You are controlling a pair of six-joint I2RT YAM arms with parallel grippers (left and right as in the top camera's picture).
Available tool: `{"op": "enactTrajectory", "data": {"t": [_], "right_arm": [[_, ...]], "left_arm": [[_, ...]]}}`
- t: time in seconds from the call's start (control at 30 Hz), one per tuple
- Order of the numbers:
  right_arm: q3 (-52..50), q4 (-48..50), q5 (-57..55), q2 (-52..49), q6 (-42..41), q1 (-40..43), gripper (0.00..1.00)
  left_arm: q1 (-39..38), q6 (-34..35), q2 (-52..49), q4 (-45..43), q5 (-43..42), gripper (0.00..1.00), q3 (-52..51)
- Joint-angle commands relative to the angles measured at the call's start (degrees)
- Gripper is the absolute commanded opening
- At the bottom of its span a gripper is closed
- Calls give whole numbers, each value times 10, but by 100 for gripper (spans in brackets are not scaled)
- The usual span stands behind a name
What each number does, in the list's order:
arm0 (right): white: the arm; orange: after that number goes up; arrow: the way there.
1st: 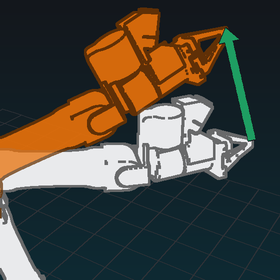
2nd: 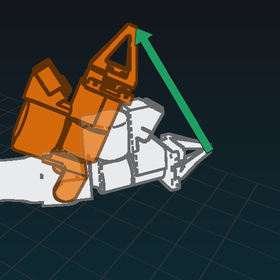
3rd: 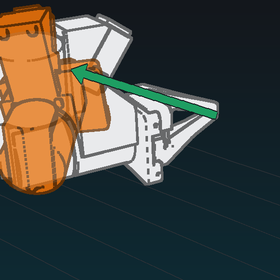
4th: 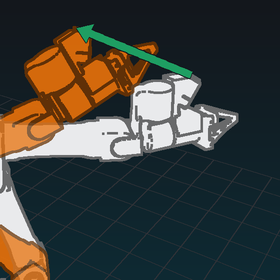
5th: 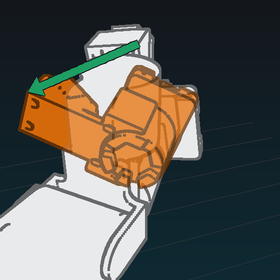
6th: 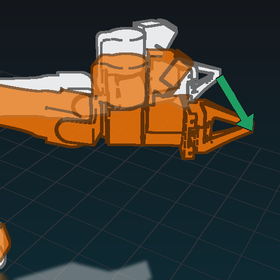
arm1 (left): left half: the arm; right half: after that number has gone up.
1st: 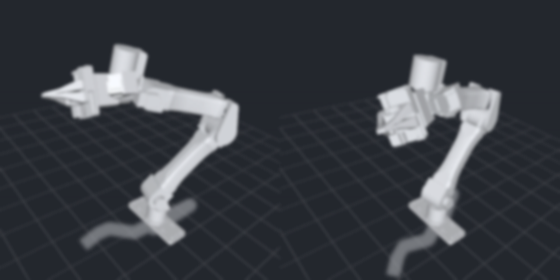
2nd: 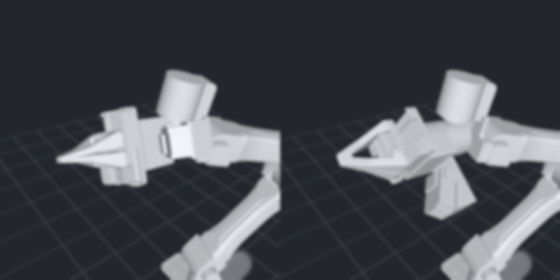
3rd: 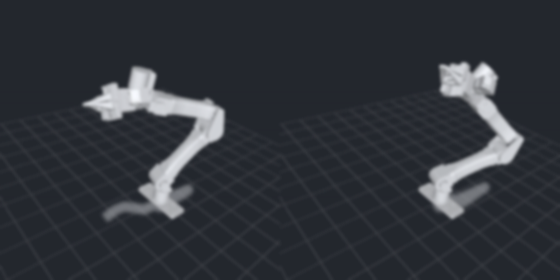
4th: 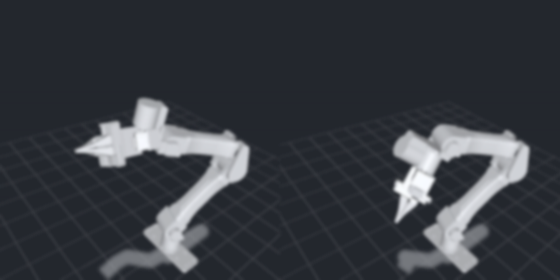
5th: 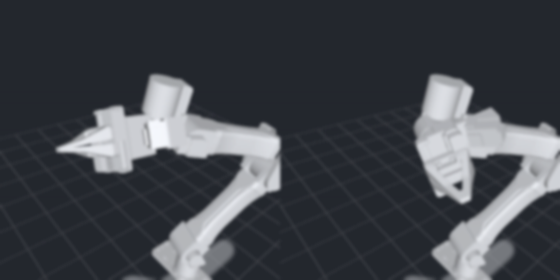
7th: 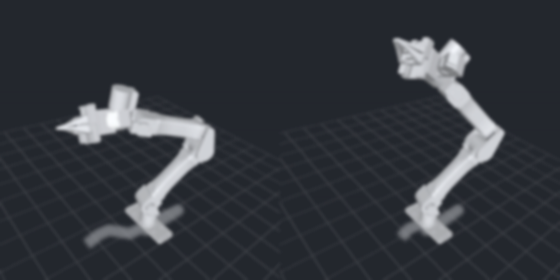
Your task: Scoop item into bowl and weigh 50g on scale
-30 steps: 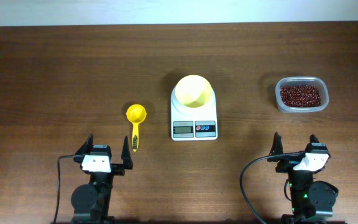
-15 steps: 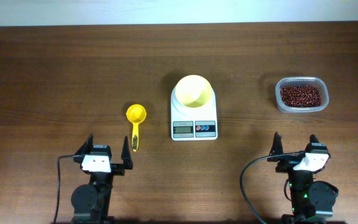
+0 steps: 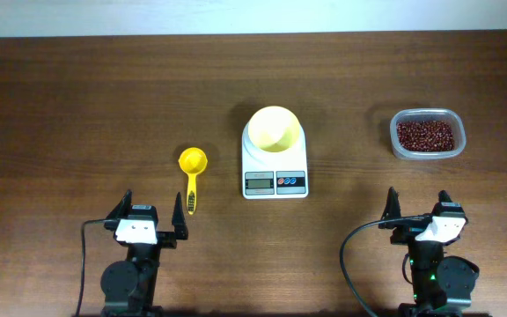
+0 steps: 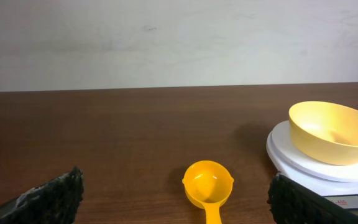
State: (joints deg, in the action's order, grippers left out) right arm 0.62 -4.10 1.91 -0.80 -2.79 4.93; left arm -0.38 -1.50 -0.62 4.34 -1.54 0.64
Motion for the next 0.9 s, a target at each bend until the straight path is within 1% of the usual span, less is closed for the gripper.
{"op": "enactTrajectory", "data": {"t": [0.0,0.63,0.87], "right_arm": [[-3,-3,-7,6,-1,-4,99],[-3,-3,-7,6,-1,-4,99],[-3,-3,-7,6,-1,-4,99]], "left_arm": [[3,6,3,4,-2,99,-1],[3,7,0,5,-2,99,-1],[3,19,-47,30,-2,99,24]]}}
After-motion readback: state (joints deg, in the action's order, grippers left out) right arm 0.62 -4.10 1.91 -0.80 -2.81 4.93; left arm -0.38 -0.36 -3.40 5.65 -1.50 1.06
